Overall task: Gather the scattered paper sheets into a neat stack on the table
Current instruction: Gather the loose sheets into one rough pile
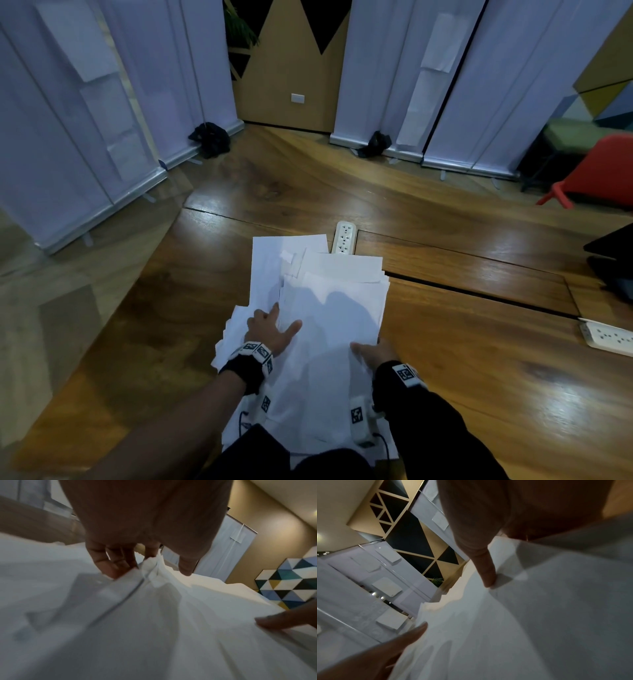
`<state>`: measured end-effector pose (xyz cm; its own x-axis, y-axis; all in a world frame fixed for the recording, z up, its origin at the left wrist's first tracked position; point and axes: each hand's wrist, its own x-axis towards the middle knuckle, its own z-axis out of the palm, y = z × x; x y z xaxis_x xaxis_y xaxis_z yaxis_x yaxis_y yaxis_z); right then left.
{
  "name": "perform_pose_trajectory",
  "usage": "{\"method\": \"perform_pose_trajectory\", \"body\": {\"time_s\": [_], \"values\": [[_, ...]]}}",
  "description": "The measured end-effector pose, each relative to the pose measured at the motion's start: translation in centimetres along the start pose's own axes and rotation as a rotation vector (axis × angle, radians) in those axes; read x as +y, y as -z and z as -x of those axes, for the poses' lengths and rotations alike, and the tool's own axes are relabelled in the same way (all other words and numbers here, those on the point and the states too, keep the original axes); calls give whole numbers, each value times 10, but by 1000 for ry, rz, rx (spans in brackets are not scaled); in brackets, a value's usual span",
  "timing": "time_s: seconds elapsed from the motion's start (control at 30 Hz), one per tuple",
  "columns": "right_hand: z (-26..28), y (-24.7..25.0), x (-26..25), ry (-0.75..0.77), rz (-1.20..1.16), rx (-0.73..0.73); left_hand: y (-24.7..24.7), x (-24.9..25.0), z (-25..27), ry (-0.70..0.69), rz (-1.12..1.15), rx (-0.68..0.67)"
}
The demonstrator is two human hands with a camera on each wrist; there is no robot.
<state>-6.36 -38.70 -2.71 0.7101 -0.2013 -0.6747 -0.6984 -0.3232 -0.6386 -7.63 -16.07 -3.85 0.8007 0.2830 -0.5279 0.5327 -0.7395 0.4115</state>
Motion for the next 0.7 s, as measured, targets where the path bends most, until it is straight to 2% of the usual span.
{"method": "perform_pose_trajectory", "body": {"time_s": [0.13, 0.2, 0.27, 0.37, 0.53, 0.7], "values": [[-2, -8, 2, 84, 14, -45, -4, 10, 1, 64, 323, -67], [-6, -9, 3, 127, 51, -66, -3, 12, 2, 134, 395, -73], [-9, -6, 5, 131, 11, -91, -1, 9, 7, 157, 336, -54], [-14, 0, 11, 105, 16, -75, -7, 1, 12, 87, 253, 10], [-10, 3, 11, 134, 295, 73, -11, 6, 19, 20, 28, 177], [-16, 7, 13, 125, 360, 184, 2, -2, 7, 168, 112, 191]]}}
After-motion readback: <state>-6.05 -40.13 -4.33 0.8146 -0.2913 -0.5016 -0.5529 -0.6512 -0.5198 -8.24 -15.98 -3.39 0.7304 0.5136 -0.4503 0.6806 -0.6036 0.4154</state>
